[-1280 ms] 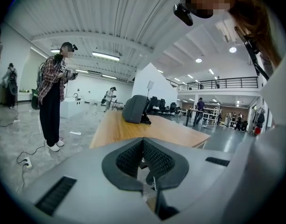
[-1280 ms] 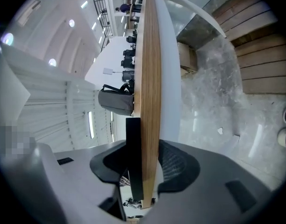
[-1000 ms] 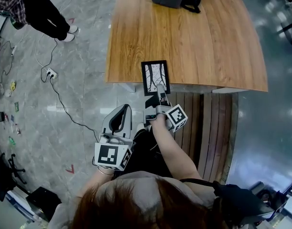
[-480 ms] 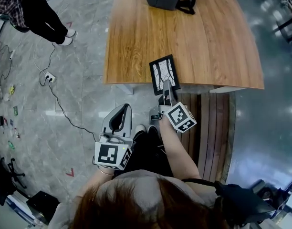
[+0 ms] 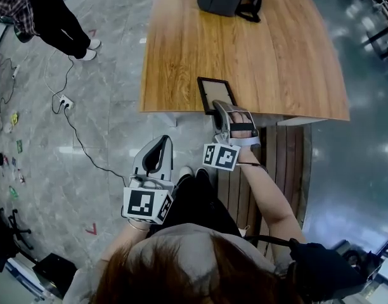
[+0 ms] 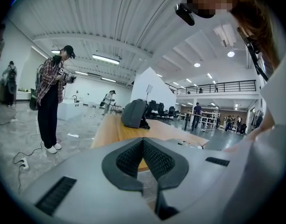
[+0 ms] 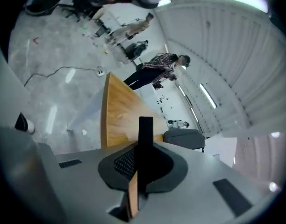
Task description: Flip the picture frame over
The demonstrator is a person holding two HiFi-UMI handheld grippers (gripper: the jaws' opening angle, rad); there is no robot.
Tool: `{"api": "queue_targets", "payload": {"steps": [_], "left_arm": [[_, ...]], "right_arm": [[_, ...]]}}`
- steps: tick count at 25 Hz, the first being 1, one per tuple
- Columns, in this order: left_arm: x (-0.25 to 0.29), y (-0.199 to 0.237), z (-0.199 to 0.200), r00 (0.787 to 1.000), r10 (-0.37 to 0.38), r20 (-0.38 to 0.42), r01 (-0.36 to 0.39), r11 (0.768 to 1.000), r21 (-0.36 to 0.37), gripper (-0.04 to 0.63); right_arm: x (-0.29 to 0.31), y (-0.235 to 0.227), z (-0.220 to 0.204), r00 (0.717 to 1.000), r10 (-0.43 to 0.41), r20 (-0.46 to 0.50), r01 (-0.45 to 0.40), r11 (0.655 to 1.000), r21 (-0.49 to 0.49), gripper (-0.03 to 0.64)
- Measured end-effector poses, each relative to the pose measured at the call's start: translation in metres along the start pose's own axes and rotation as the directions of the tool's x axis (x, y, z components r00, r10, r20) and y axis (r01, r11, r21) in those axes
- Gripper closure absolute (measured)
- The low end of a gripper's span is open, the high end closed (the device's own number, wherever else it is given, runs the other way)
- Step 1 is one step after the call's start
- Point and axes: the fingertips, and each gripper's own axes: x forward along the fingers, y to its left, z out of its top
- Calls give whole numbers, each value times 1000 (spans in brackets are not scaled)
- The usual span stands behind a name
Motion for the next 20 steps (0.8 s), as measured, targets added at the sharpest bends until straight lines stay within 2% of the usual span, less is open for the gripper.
{"api": "queue_targets", "payload": {"steps": [5, 10, 13, 17, 20], "left_arm": [[1, 9, 0, 1000, 25, -8, -26, 1000, -4, 589], [4, 11, -4, 1000, 29, -12, -29, 1000, -9, 589], [6, 7, -5, 1000, 22, -14, -22, 1000, -11, 589], [6, 3, -3, 1000, 16, -11, -16, 1000, -7, 589], [7, 5, -8, 1000, 21, -18, -21, 1000, -16, 589]], "right_arm": [[13, 34, -7, 995, 67, -79, -78, 986, -151, 575], [21, 46, -8, 994, 75, -85, -88, 984, -156, 574], [23, 62, -11, 996, 52, -76, -64, 983, -172, 574], [18, 57, -12, 997, -82, -13, 77, 972, -222, 574], [20, 57, -9, 997, -83, -10, 79, 978, -194, 574]]}}
